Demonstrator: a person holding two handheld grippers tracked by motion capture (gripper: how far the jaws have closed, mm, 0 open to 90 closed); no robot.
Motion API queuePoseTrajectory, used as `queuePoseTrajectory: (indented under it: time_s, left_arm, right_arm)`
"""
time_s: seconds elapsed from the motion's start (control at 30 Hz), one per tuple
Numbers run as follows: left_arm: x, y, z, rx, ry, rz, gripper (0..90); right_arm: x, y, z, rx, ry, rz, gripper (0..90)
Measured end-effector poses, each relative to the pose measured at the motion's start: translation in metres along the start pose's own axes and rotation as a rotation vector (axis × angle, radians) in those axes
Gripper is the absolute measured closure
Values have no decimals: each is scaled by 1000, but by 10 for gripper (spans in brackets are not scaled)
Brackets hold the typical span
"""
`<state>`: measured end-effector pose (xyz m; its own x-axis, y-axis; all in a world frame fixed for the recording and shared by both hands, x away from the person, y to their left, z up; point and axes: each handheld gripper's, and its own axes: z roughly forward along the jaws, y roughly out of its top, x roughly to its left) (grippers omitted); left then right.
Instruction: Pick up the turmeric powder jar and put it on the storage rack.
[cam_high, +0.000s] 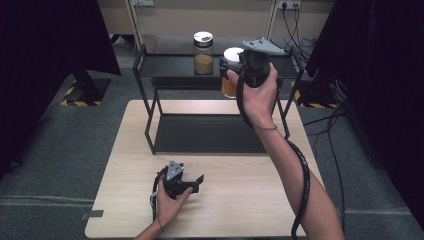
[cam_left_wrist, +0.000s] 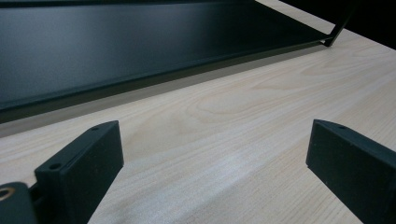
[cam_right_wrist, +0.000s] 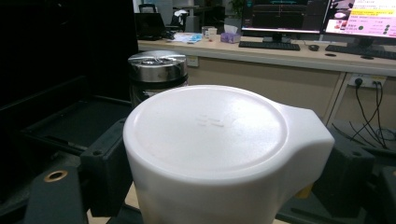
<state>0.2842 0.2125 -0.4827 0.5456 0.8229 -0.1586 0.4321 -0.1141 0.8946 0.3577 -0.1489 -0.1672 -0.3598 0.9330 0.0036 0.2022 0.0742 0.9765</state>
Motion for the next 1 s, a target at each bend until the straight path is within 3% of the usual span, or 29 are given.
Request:
queuePoseTrajectory:
  time_s: [1.0]
  left_arm:
    - [1,0,-1,1,-6,5,31]
  right_arm:
    - [4,28,19,-4,-17,5,200]
